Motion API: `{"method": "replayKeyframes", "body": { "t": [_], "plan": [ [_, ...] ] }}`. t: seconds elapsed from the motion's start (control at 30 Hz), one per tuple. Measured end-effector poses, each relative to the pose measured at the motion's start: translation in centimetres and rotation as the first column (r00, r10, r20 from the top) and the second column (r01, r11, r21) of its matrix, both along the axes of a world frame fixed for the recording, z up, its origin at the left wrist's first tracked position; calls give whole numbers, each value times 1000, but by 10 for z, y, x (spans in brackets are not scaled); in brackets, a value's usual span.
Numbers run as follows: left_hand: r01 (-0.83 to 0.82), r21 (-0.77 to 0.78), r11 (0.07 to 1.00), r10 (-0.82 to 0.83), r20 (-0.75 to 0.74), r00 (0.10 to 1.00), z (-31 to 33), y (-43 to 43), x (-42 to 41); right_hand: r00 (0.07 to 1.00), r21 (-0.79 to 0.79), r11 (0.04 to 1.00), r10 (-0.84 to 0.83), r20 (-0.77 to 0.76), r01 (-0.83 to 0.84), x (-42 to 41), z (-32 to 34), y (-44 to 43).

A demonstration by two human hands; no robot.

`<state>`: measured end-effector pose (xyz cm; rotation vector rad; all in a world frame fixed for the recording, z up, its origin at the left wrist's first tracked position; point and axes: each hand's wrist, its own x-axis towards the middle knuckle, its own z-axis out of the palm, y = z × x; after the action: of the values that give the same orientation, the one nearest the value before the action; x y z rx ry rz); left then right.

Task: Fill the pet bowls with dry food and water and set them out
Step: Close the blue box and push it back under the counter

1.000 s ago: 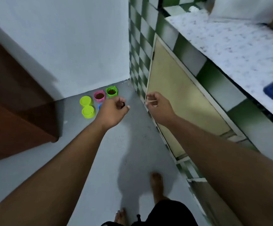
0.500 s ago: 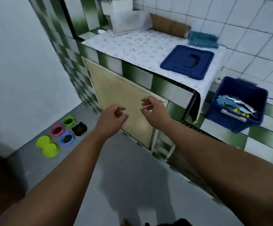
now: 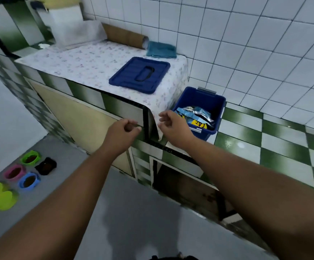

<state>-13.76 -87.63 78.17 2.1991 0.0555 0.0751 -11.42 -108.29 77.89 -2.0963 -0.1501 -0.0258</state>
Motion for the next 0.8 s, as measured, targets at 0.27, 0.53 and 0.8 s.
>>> {"method": "replayKeyframes", "body": {
  "t": [0.27,0.53,0.8],
  "plan": [
    [23,-35,999,-23,9,1000,18,-51,40,997,4,997,-71,6,71,44,3,-52],
    [-1,-1,1000,1,121,993,42,7,128,975,83,973,-220,36,217,146,24,-45],
    [-121,121,985,108,108,988,46,77,210,911,-169,896,-409,50,411,270,43,-11]
  ]
}}
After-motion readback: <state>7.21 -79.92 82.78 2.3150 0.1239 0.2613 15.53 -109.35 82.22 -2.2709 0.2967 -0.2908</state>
